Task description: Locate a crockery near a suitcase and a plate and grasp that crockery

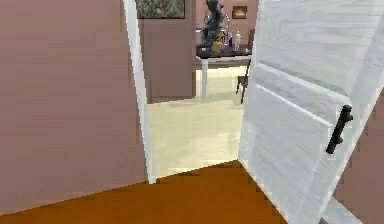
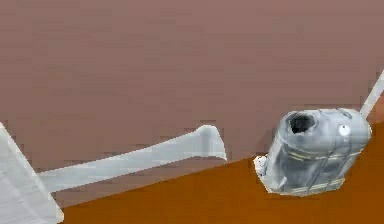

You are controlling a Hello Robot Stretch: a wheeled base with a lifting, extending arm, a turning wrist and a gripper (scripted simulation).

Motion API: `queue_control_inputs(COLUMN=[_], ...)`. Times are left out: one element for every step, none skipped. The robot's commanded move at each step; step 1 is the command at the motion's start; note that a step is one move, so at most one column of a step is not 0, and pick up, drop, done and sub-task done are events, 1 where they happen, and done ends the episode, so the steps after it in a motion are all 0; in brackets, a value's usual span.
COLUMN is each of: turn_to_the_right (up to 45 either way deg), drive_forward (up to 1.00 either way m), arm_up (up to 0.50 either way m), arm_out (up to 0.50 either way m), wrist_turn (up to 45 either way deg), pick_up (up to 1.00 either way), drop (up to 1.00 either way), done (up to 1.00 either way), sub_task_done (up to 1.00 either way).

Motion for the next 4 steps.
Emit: queue_control_inputs(turn_to_the_right=[0.0,3.0,0.0,27.0], drive_forward=[1.0,0.0,0.7,0.0], arm_up=[0.0,0.0,0.0,0.0], arm_out=[0.0,0.0,0.0,0.0], wrist_turn=[0.0,0.0,0.0,0.0], pick_up=[0.0,0.0,0.0,0.0], drop=[0.0,0.0,0.0,0.0], done=[0.0,0.0,0.0,0.0], sub_task_done=[0.0,0.0,0.0,0.0])
